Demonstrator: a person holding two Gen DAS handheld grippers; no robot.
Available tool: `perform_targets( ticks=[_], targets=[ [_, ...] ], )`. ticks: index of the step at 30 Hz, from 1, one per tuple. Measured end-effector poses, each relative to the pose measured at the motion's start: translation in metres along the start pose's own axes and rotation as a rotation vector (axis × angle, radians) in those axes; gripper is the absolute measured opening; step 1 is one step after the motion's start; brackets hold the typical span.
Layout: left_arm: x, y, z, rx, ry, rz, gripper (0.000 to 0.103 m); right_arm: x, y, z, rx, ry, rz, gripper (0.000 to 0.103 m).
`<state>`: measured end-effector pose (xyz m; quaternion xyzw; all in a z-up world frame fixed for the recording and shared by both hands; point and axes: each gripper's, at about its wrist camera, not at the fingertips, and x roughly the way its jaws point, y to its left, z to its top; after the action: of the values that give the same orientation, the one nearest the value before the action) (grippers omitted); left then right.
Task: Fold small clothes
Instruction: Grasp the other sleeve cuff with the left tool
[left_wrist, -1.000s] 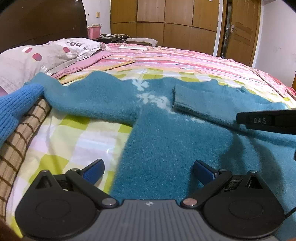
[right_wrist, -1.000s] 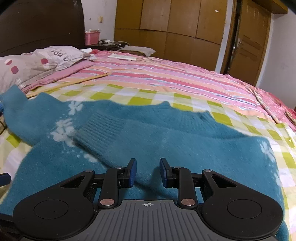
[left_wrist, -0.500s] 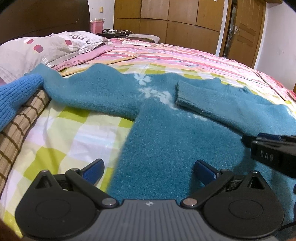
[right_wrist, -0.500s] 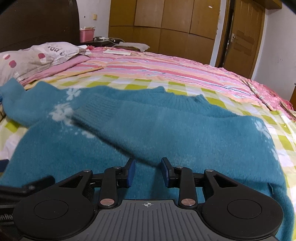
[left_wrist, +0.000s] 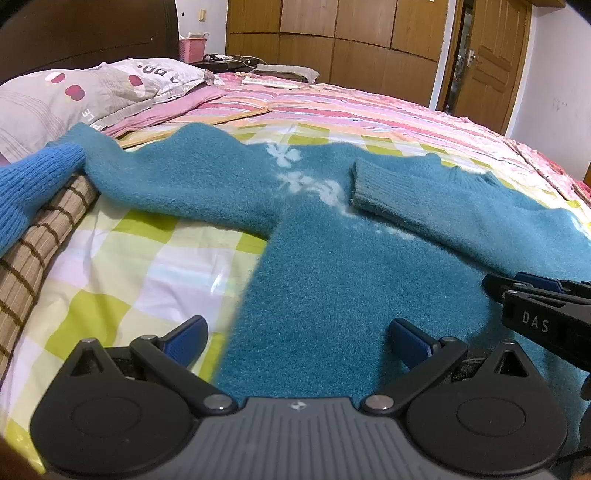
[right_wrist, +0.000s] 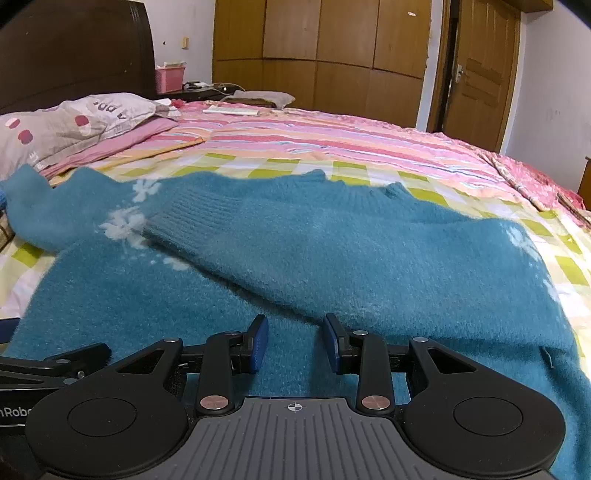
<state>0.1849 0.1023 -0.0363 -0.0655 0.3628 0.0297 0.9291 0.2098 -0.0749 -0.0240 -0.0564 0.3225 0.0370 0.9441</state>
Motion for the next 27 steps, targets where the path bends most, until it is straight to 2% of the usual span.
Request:
perform_targets(
  ticks=[4, 6, 10, 16, 19, 23, 27],
  targets=[
    [-0.005, 0.008, 0.005, -0.032, 0.013, -0.017, 0.103, -0.006, -0.003, 0.001, 0.014, 0.01, 0.004, 0.033],
    [-0.013, 0.017, 0.009, -0.066, -0.02, -0.009, 0.103, -0.011, -0.005, 0.0, 0.025, -0.003, 0.01, 0.033],
    [-0.028, 0.043, 0.021, -0.147, -0.106, 0.044, 0.103, -0.017, -0.006, -0.007, 0.042, -0.016, 0.027, 0.033],
    [-0.023, 0.087, 0.043, -0.248, -0.141, 0.137, 0.103, -0.019, -0.002, -0.01, 0.044, -0.034, 0.06, 0.033],
    [-0.009, 0.102, 0.056, -0.278, -0.134, 0.137, 0.102, -0.018, -0.002, -0.01, 0.068, -0.037, 0.079, 0.033],
    [0.023, 0.108, 0.064, -0.292, -0.104, 0.167, 0.094, -0.016, -0.001, -0.011, 0.085, -0.04, 0.099, 0.033],
    [0.043, 0.122, 0.067, -0.382, -0.092, 0.177, 0.094, -0.015, -0.003, -0.01, 0.101, -0.039, 0.119, 0.033]
  ],
)
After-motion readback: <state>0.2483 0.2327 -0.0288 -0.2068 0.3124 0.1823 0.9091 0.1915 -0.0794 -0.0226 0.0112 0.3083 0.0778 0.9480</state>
